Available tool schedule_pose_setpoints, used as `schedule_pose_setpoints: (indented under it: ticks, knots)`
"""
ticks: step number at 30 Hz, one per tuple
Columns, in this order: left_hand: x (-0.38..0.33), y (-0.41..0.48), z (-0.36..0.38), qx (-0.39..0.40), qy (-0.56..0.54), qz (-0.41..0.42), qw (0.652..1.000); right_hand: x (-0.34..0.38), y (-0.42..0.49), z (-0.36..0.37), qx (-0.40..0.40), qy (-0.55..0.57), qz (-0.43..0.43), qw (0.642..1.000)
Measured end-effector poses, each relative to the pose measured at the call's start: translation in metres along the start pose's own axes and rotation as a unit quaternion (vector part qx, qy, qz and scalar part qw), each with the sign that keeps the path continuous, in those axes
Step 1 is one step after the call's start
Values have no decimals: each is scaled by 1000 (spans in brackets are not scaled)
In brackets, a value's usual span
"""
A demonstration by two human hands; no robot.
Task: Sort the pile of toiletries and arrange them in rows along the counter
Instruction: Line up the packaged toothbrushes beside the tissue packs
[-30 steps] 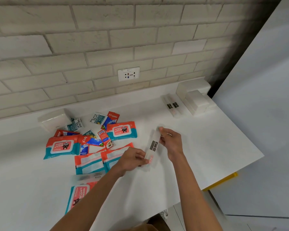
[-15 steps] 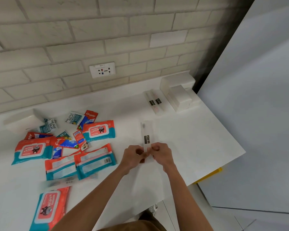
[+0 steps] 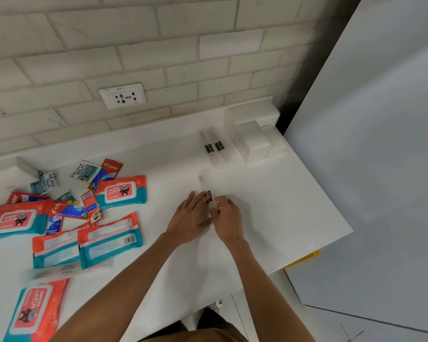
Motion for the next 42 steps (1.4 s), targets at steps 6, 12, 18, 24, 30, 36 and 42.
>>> schedule_pose_setpoints:
  ticks: [6, 12, 18, 24, 30, 36, 42]
  knots:
    - [-2, 14, 0, -23, 2, -56, 998, -26, -18, 0, -39, -92, -124, 987]
    - [0, 32, -4, -21, -10, -86, 996, -53, -27, 10, -52, -165, -188, 967]
    - [7, 54, -17, -5, 3, -101, 995, -56, -9, 8, -14, -240, -164, 957]
    - [22, 91, -38, 11, 17, -107, 994, -52, 9, -1, -28, -257, -87, 962]
    - [42, 126, -56, 14, 27, -112, 993, -47, 11, -3, -26, -265, -77, 961]
    - [48, 146, -67, 26, 30, -120, 992, -43, 11, -5, -13, -267, -68, 961]
    - [48, 154, -72, 32, 31, -124, 991, -41, 12, -7, -6, -265, -66, 962]
Point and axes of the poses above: each hand's wrist, its own y-axis towards the middle knuckle, its own z-axis out of the palm, x = y × z, the point moved 3 cm from there along y, towards the middle knuckle, and after that the axes turned 8 degrees about x, right-handed, at the moved point
